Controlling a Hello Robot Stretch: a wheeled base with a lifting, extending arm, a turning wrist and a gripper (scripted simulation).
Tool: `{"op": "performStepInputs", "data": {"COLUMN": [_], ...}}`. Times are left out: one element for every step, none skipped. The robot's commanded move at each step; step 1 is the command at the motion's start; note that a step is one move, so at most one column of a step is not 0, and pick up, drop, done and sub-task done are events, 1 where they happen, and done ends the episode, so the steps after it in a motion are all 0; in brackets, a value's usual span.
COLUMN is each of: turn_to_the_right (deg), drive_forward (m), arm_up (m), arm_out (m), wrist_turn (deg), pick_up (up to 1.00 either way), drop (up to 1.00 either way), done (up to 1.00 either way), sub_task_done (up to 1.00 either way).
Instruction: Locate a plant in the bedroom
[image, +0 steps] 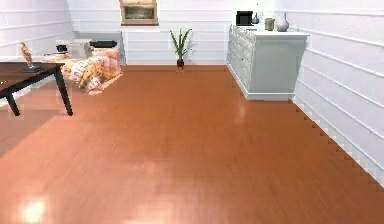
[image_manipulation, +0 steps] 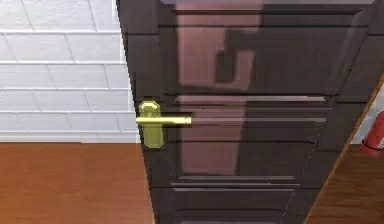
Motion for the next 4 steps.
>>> {"op": "performStepInputs", "data": {"turn_to_the_right": [0.0,0.0,3.0,0.0], "drive_forward": [1.00,1.00,0.00,1.00], "arm_up": [0.00,0.00,0.00,0.00], "arm_out": [0.00,0.00,0.00,0.00], "wrist_turn": [0.0,0.0,0.0,0.0], "pick_up": [0.00,0.00,0.00,0.00], "drop": [0.00,0.00,0.00,0.00], "done": [0.00,0.00,0.00,0.00], "sub_task_done": [0.00,0.00,0.00,0.00]}}
